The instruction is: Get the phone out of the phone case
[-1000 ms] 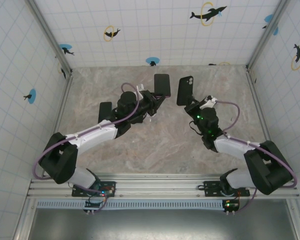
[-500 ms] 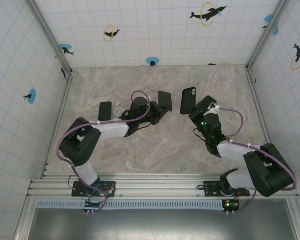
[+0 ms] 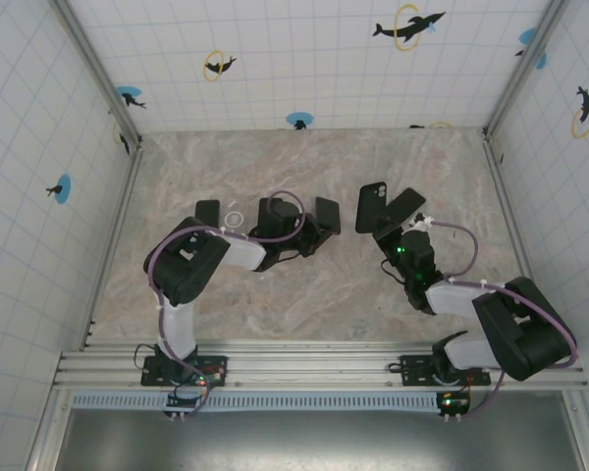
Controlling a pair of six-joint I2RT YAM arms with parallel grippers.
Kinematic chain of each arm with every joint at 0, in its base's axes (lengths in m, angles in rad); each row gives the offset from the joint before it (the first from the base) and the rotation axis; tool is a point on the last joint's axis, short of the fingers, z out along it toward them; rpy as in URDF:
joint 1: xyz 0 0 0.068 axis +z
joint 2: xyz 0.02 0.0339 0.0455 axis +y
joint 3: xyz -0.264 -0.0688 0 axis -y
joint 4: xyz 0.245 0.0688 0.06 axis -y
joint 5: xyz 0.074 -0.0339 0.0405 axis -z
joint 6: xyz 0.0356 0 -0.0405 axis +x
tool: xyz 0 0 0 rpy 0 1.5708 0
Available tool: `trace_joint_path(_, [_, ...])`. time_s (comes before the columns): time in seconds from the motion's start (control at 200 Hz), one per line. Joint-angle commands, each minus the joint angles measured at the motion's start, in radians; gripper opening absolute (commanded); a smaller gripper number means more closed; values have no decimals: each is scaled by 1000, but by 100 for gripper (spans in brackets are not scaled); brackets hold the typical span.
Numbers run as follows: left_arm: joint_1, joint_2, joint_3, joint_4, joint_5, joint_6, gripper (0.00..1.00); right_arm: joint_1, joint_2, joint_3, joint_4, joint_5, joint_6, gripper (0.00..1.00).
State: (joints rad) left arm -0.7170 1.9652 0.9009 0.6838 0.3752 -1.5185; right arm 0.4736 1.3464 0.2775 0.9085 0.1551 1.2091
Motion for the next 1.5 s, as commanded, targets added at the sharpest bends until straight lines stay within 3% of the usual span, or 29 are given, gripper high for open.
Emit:
trace_joint_path(0.0, [1, 21, 49, 88, 35, 5, 4, 10, 15, -14, 65, 23, 13, 2])
trace_joint_path(0.29, [2, 63, 35, 159, 58, -60, 6, 11, 29, -6, 52, 22, 8, 2])
trace_joint_path(0.38, [1, 69, 18, 197, 59, -95, 11, 8, 37, 0, 43, 18, 4, 2])
trace_joint_path(0.571, [-4, 49, 21, 114, 45, -84, 27, 5, 61, 12, 22, 14, -12, 2])
trace_joint_path(1.226, [-38, 21, -39, -3, 27, -74, 39, 2, 198, 71, 19, 0, -75, 3])
trace_joint_path(1.496, [-39, 1, -69, -12, 30, -57, 41, -19, 267, 102, 13, -76, -143, 3])
